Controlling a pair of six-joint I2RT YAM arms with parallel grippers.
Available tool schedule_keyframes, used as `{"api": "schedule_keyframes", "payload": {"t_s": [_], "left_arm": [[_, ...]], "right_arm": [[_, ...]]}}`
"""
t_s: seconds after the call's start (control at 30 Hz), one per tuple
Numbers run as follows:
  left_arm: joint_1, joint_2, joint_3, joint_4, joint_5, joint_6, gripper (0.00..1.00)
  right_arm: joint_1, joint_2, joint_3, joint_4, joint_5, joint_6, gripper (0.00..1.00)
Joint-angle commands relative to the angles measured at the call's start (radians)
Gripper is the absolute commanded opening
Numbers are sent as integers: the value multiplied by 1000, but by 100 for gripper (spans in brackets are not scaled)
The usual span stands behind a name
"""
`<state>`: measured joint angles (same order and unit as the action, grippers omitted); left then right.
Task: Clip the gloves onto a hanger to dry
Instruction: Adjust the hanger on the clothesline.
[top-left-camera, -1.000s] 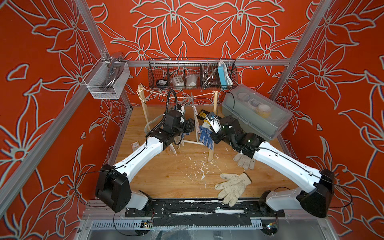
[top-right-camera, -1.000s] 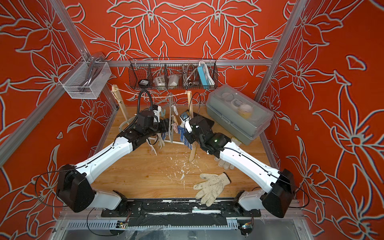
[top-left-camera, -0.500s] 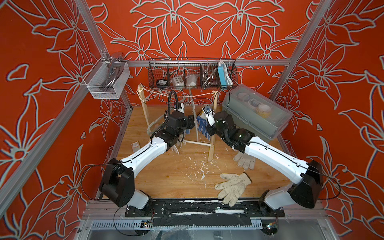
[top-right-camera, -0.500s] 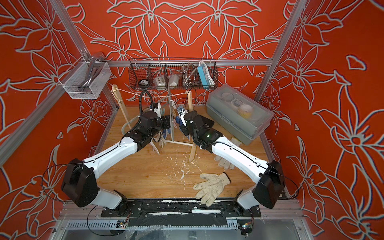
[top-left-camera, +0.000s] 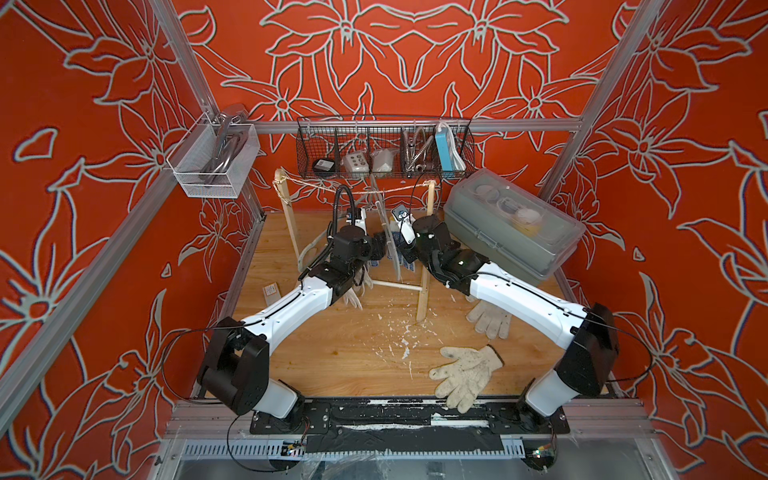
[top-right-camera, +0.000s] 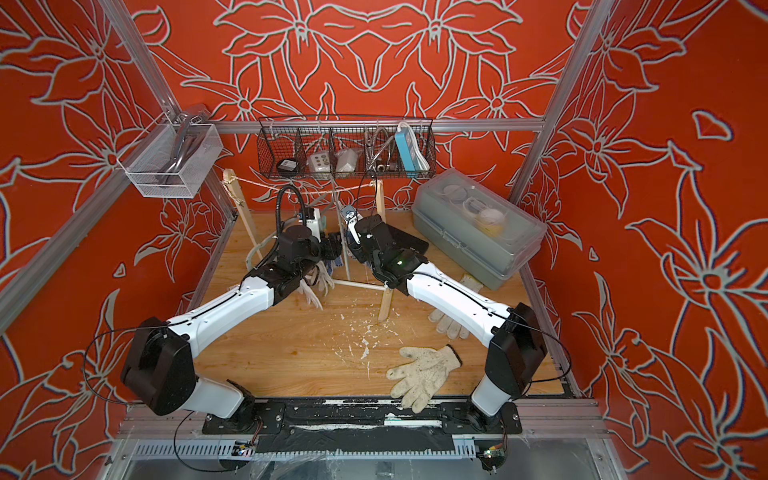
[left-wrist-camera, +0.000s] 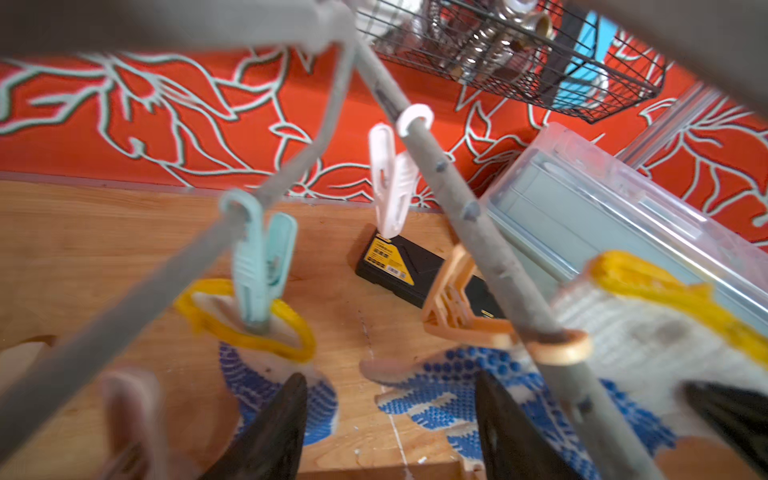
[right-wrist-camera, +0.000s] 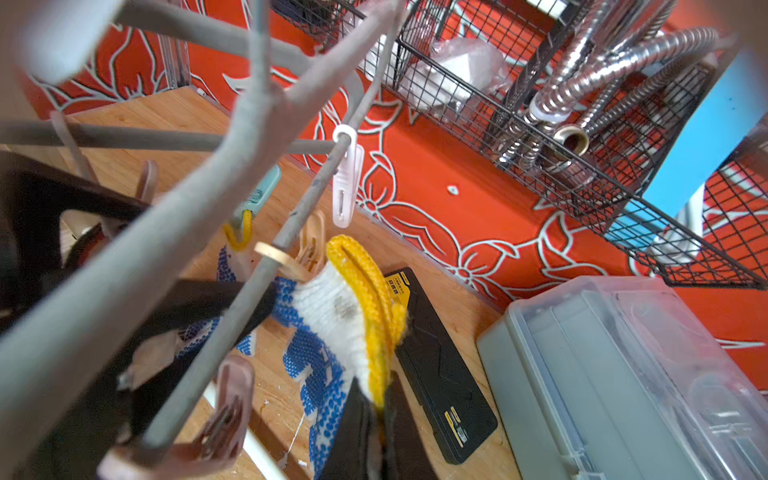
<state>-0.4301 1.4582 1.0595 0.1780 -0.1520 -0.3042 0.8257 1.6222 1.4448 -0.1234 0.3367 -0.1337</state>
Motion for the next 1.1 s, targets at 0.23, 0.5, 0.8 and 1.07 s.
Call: {"api": "schedule_keyframes", "payload": {"t_s": [0.23, 0.5, 0.8, 1.07], "left_arm": [[67, -77, 32, -5, -10, 139, 65], [74, -55, 123, 3, 11, 179, 66], [128, -50, 169, -40, -62, 207, 66], [183, -76, 170, -82, -110, 218, 66]], "right_arm": [[6, 38, 68, 18, -44, -28, 0], [6, 30, 64, 7, -44, -29, 0], [4, 12, 45, 3, -63, -30, 0], [4, 6, 33, -1, -77, -29, 0]]}}
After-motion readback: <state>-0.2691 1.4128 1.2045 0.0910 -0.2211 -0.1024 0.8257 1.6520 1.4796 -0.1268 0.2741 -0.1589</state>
